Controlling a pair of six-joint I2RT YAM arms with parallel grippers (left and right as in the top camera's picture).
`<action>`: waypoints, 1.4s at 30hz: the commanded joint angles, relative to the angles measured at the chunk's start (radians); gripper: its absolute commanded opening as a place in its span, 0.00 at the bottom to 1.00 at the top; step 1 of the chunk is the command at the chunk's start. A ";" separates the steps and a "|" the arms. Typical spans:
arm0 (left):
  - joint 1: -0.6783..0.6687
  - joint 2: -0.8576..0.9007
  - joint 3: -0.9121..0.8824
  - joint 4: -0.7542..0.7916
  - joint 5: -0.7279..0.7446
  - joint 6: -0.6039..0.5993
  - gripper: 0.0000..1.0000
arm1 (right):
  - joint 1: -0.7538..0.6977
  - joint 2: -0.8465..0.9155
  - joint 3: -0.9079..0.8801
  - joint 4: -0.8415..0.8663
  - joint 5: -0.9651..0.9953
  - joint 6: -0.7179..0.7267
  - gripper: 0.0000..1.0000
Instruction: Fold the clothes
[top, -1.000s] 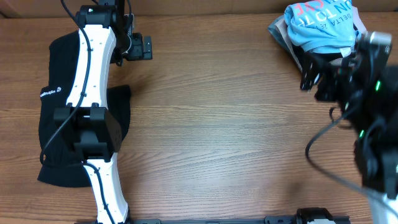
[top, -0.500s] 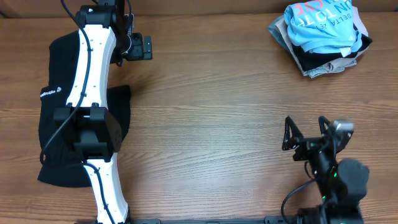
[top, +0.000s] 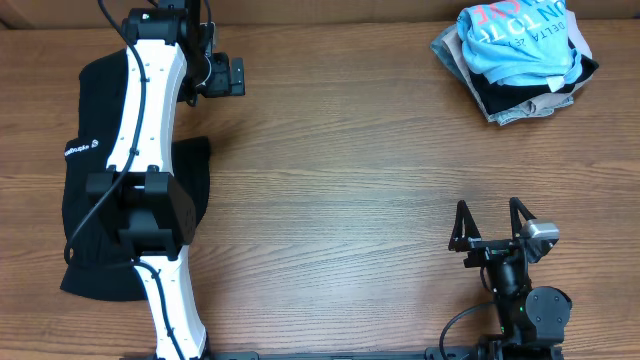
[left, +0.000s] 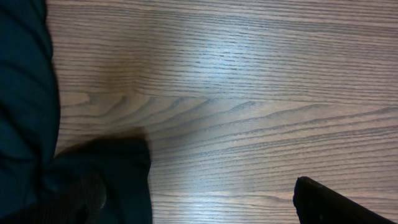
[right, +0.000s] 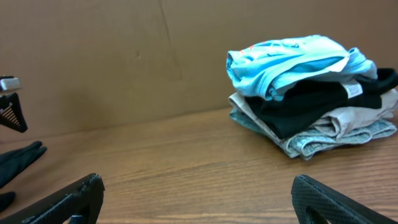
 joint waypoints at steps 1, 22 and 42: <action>0.000 0.006 0.023 0.003 -0.006 -0.014 1.00 | -0.003 -0.012 -0.033 -0.004 0.029 -0.001 1.00; 0.000 0.006 0.023 0.003 -0.006 -0.014 1.00 | -0.008 -0.013 -0.033 -0.001 0.034 -0.001 1.00; -0.021 -0.040 0.023 0.002 -0.005 -0.014 1.00 | -0.008 -0.013 -0.033 -0.001 0.034 -0.001 1.00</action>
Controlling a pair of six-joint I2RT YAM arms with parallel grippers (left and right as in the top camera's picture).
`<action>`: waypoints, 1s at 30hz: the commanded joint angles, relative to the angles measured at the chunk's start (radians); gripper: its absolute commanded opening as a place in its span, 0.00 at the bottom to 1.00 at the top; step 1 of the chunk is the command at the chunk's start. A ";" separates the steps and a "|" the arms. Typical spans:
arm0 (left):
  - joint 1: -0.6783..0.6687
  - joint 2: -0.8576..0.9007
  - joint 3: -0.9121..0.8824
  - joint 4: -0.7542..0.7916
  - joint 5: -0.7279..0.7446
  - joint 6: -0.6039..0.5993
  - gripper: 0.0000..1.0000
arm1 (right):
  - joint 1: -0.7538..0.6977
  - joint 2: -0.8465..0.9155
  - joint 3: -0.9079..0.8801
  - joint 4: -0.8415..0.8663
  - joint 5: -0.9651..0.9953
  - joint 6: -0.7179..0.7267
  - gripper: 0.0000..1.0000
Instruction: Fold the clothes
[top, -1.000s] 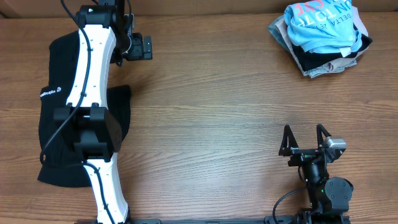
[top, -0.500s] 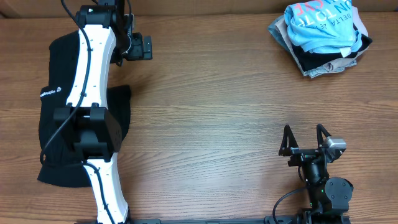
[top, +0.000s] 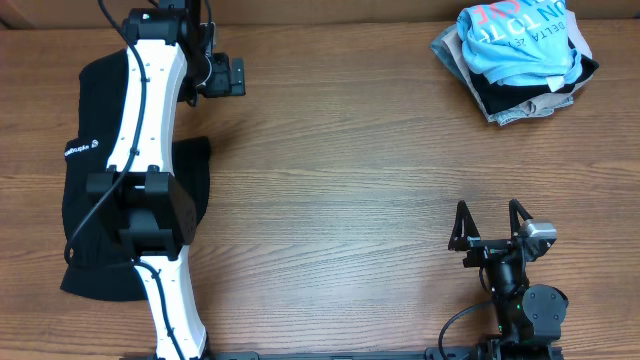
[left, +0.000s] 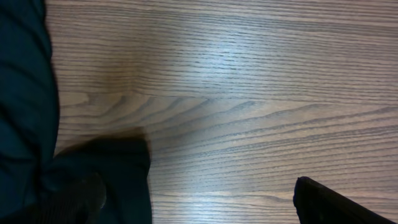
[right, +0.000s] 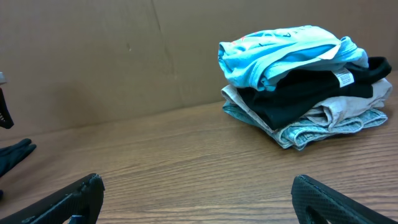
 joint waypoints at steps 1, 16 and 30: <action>-0.020 -0.058 0.023 0.002 -0.005 -0.014 1.00 | -0.008 -0.012 -0.011 0.006 0.013 -0.001 1.00; 0.076 -0.748 -0.540 0.237 -0.073 -0.006 1.00 | -0.008 -0.012 -0.011 0.006 0.013 -0.001 1.00; 0.153 -1.460 -1.544 1.019 0.112 0.113 1.00 | -0.008 -0.012 -0.011 0.006 0.013 -0.001 1.00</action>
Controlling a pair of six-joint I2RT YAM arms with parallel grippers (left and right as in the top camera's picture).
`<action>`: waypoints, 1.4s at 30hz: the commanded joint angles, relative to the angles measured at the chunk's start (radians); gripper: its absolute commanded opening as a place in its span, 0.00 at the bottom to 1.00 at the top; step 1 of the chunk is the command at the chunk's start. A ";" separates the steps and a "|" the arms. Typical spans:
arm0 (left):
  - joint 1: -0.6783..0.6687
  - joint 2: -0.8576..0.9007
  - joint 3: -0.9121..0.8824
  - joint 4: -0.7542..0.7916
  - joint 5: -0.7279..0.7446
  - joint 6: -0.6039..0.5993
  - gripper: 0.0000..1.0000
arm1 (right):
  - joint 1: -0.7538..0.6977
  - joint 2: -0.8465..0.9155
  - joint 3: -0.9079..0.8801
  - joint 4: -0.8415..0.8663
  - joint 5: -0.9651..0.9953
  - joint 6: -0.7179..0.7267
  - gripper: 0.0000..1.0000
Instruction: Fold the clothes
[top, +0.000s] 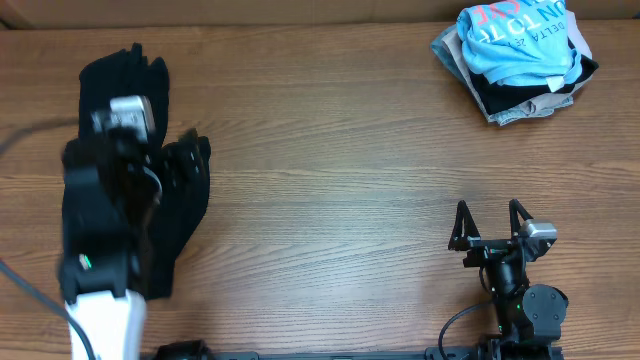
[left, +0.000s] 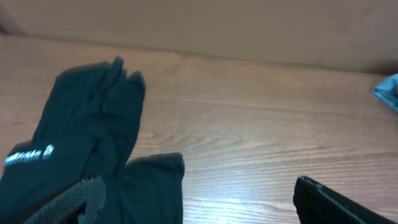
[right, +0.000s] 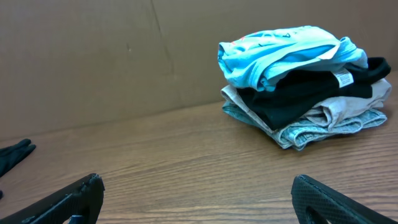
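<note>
A black garment (top: 105, 215) with a small white logo (left: 28, 155) lies spread along the table's left side. Its far end and a sleeve flap (left: 155, 180) show in the left wrist view. My left arm (top: 110, 150), blurred in the overhead view, is drawn back over the garment. The left gripper (left: 199, 204) is open and holds nothing, one finger over the cloth and one over bare wood. My right gripper (top: 490, 218) rests open at the near right, nothing between its fingers (right: 68, 202).
A stack of folded clothes (top: 515, 55), light blue shirt on top, sits at the far right corner and also shows in the right wrist view as the stack (right: 305, 81). A brown cardboard wall (right: 93, 56) runs behind the wooden table (top: 340, 180).
My left arm was stretched to the far edge, its gripper low over the wood beside the garment. Now it is drawn back over the garment's middle, still open. The right arm has not moved.
At first my left gripper was open and low at the table's far left, next to the black garment, and stayed there. The right wrist view shifted slightly, then held. By now the left arm has come back toward its base, empty, with the garment lying uncovered.
</note>
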 joint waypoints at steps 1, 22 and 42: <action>-0.003 -0.173 -0.202 0.143 0.045 0.044 1.00 | -0.007 -0.012 -0.011 0.007 0.013 -0.001 1.00; -0.074 -0.885 -0.845 0.520 0.010 0.048 1.00 | -0.007 -0.012 -0.011 0.007 0.013 -0.001 1.00; -0.074 -0.927 -0.878 0.336 0.007 0.067 1.00 | -0.007 -0.012 -0.011 0.007 0.013 -0.001 1.00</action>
